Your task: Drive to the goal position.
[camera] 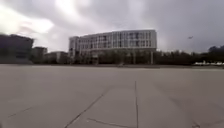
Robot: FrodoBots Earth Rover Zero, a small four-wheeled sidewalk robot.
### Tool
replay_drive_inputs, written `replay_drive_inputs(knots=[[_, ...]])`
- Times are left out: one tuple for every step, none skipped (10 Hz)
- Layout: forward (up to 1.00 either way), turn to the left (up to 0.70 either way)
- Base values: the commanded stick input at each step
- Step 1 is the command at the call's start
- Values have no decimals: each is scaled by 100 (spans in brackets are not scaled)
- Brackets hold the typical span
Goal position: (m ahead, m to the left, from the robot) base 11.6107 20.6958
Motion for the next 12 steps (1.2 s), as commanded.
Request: replay_drive_inputs(knots=[[0,45],[0,45],[0,45],[25,40],[65,33],[100,27],[100,27],[100,27],[100,7],[100,0],[100,0],[100,0]])
